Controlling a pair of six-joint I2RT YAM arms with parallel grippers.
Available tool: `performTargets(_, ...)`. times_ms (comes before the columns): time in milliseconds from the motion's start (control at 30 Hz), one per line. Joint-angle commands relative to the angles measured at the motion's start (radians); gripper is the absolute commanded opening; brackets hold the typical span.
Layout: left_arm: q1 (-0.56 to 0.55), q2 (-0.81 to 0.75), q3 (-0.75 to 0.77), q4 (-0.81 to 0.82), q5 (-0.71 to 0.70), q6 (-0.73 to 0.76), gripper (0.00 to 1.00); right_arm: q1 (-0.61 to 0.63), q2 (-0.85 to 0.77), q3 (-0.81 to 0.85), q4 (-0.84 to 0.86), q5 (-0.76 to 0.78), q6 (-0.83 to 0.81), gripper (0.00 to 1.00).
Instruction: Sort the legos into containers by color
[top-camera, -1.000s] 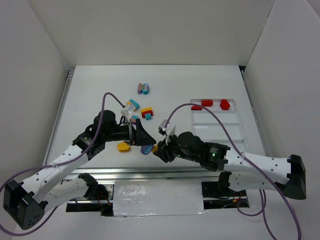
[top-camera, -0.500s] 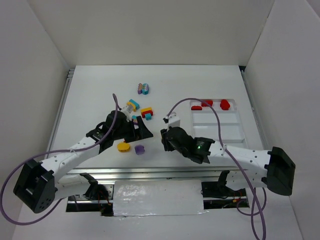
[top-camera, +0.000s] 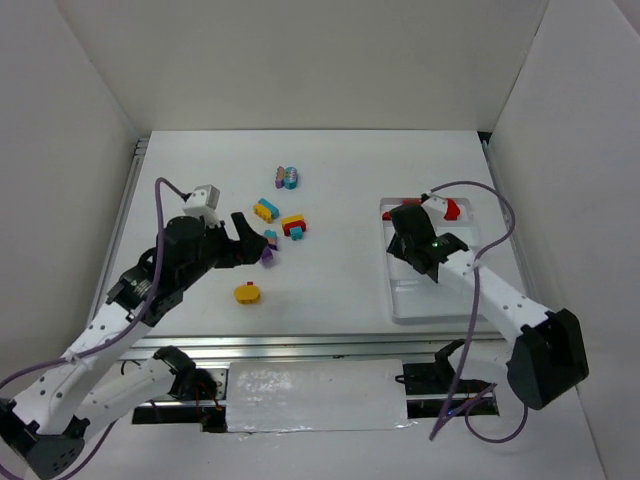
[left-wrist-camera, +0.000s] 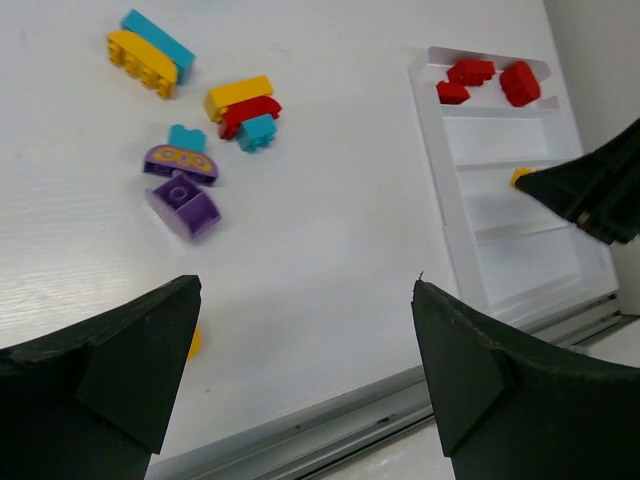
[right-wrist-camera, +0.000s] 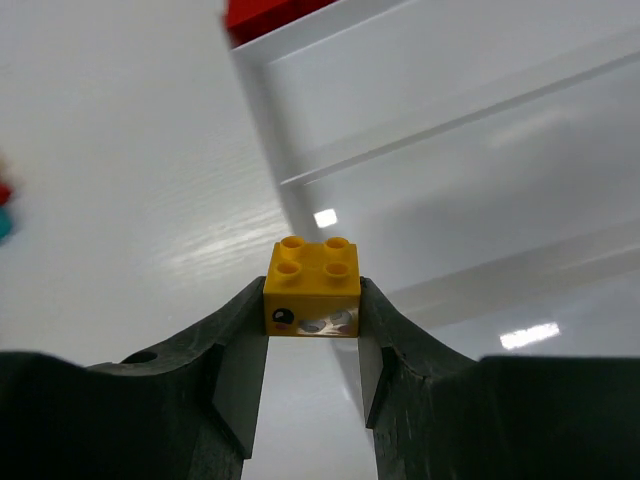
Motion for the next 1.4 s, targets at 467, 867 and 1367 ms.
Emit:
performTargets(467,0.023,-0.240,-0.020,-0.227,-0.096,0.227,0.99,-0.312,0.486,0.337,-0.037,0.010,-0.033,0.62)
performTargets(867,0.156,-0.242,-0.021,-0.231,-0.131,0.206,1.00,-0.034,0.417,0.388,0.024,-0.057,-0.085,0.75)
performTargets(1367,0.236,-0.220,-0.027,-0.224,-0.101,0.212,0.99,0.220,1.087,1.199,-0.178,-0.145,-0.203,0.99)
